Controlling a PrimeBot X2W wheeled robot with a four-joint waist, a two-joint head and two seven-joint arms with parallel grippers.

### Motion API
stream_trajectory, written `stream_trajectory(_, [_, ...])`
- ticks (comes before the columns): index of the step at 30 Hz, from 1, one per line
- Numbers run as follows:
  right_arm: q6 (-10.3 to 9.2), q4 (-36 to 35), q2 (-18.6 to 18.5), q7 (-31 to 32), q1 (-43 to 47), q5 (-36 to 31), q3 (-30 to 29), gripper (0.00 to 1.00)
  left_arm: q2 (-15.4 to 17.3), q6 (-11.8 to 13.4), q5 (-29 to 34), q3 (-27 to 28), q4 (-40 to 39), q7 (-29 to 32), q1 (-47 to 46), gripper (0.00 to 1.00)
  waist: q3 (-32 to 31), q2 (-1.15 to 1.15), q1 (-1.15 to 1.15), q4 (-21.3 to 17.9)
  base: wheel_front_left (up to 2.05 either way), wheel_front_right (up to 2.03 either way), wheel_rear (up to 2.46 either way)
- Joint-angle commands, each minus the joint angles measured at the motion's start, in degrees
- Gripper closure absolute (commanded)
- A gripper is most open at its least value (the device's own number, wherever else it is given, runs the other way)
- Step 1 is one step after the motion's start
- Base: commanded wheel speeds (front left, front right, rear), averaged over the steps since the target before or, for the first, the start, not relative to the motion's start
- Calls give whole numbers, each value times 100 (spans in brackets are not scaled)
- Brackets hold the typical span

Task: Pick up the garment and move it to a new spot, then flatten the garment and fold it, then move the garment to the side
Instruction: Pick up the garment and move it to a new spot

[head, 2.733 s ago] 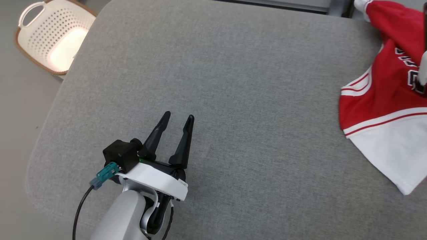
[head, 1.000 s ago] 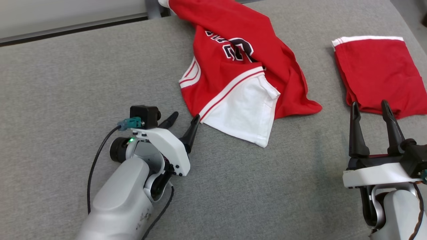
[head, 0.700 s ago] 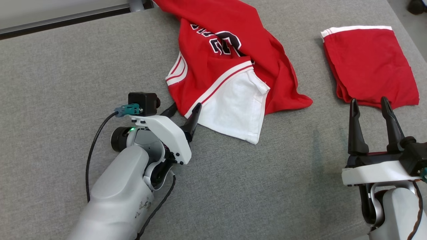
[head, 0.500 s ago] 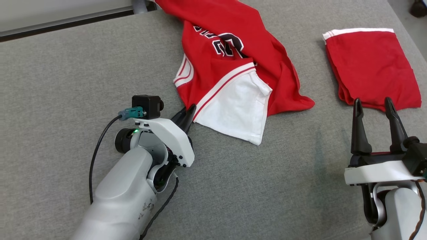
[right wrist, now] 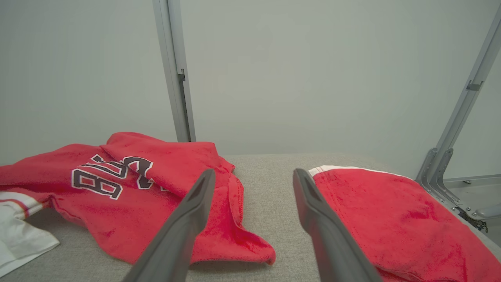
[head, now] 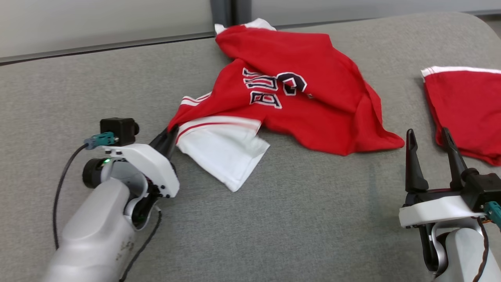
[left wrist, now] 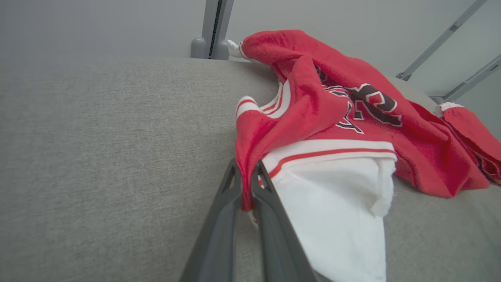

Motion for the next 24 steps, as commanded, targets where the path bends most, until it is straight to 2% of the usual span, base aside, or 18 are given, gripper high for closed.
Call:
stream_trajectory(1, [-10, 43, -35, -5, 41, -44, 23, 0, 109, -27, -19, 28, -31, 4, 66, 100, -152, 0, 0, 182, 0, 0, 0])
stream_trajectory(10, [-10, 228, -54, -5, -10, -42, 112, 0, 768, -23, -120, 166, -150, 197, 88, 100, -269, 0, 0, 473, 0, 0, 0])
stream_trajectory(14, [-9, 264, -72, -5, -37, -40, 138, 0, 880, 22, -168, 210, -151, 230, 149, 100, -244, 0, 0, 554, 0, 0, 0])
stream_trajectory(15, [-10, 278, -78, -5, -43, -45, 146, 0, 904, 63, -107, 161, -135, 247, 176, 65, -216, 0, 0, 595, 0, 0, 0])
stream_trajectory(16, [-10, 282, -84, -5, -47, -45, 142, 0, 902, 91, -64, 134, -131, 212, 182, 9, -208, 0, 0, 616, 0, 0, 0])
stream_trajectory(17, [-10, 283, -91, -5, -48, -44, 137, 0, 880, 127, -41, 123, -133, 161, 181, 0, -204, 0, 0, 637, 0, 0, 0])
stream_trajectory(24, [-9, 320, -109, -5, 17, -13, 123, 0, 744, 319, -116, 314, -192, -488, 360, 0, -302, 0, 0, 801, 0, 0, 0])
